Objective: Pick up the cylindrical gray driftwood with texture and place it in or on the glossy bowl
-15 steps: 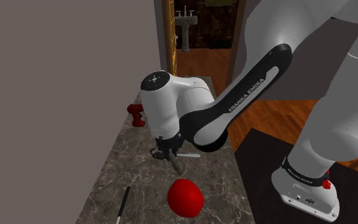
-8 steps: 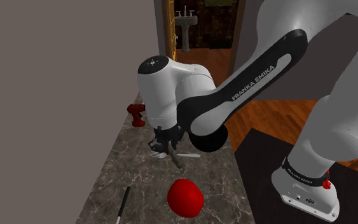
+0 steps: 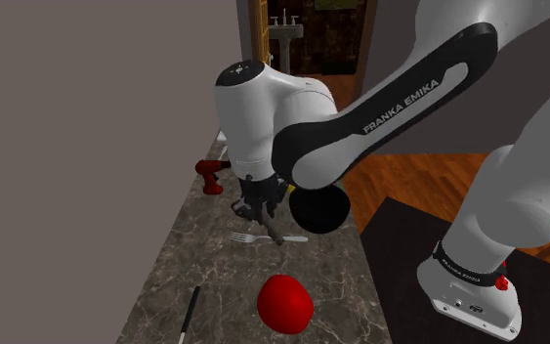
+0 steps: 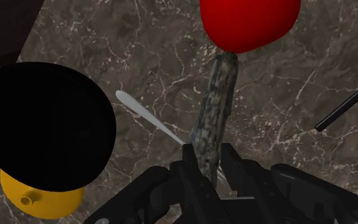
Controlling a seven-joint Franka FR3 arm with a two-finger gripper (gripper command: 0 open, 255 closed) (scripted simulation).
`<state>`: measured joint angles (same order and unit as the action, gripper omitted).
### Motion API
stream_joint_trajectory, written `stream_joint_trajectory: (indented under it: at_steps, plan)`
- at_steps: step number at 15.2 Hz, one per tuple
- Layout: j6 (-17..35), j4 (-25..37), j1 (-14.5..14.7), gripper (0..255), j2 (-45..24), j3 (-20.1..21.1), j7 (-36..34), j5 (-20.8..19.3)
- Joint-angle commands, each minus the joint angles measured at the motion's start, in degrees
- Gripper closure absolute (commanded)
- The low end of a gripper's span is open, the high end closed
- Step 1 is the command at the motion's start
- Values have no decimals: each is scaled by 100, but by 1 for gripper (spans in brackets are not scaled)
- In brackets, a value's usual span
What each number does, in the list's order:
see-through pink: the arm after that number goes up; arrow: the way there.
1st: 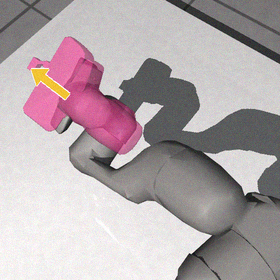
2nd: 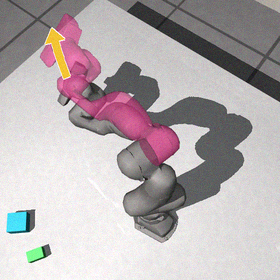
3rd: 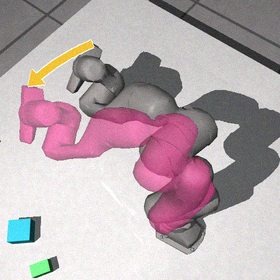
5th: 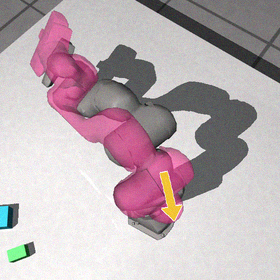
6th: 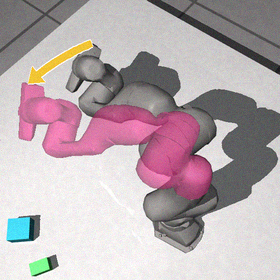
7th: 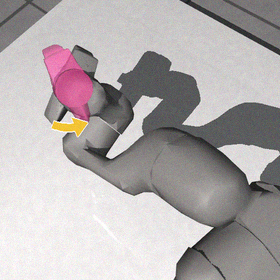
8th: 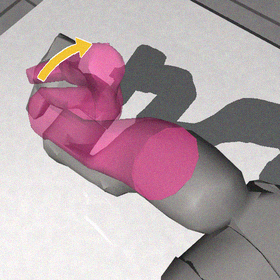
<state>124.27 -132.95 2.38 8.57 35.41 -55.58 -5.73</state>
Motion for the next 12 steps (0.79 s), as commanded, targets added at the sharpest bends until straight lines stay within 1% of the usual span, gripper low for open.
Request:
stream_joint_trajectory:
  at_steps: [1,6,12]
  plan:
    - [53,-344,-27,255,390,-185,380,225]
    - [189,-1114,-84,255,1165,-769,1262,508]
    - [280,-1843,-251,255,1900,-1513,2236,525]
